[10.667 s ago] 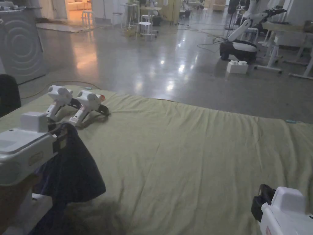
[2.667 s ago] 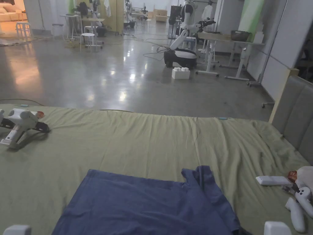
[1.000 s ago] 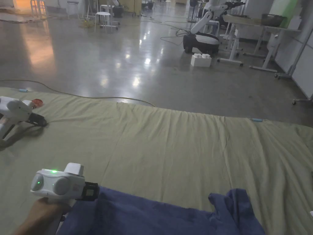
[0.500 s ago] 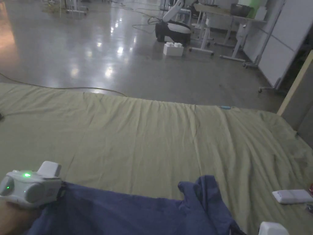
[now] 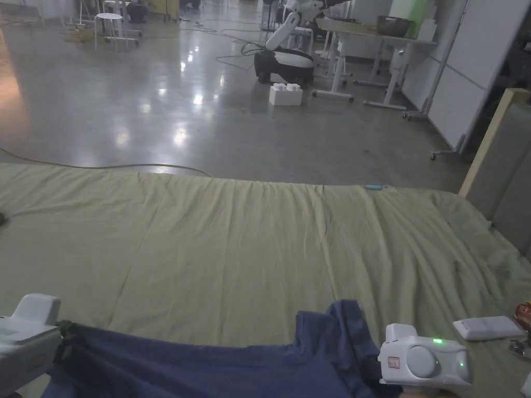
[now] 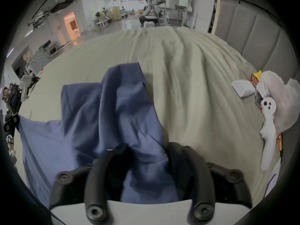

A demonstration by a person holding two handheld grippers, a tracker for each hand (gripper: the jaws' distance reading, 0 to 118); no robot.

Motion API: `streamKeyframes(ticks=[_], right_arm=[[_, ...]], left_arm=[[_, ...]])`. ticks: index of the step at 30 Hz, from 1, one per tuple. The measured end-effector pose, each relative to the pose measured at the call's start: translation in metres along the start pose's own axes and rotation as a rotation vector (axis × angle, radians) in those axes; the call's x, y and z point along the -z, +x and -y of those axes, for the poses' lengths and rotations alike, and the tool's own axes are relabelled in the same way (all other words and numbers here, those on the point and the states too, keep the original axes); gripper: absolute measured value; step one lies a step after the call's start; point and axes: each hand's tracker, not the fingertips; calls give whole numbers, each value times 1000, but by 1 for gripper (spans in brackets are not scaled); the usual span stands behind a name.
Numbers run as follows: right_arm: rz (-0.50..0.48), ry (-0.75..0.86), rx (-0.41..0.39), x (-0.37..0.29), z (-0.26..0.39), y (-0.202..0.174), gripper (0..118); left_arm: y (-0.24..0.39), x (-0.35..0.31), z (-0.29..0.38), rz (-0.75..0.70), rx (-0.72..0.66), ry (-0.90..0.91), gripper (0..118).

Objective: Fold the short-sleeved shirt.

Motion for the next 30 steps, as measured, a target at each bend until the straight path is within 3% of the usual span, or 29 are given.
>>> streamKeyframes(ticks=[2,4,8,17,25,30], right_arm=[[9,37,-14,-3,4,-7,32],[44,61,-75,-2,4,-9,3],[10,83,-72,-14,5,-5,3],[-21,400,-78,-135,13,-3,2],[-49,612,-57,-262,-4,6,2],[-34,740,-109,-326,-20,-1,2]], left_arm=[[1,-5,4,2,-7,-4,0],[1,-7,5,-2,-2,-5,0],[-7,-5,4,2,-29,1,0],[-17,-63,-2,21,-67,126,0],[-21,-167,-32,0,-68,295,0],[-31,-229,-71,-21,-88,399,0]])
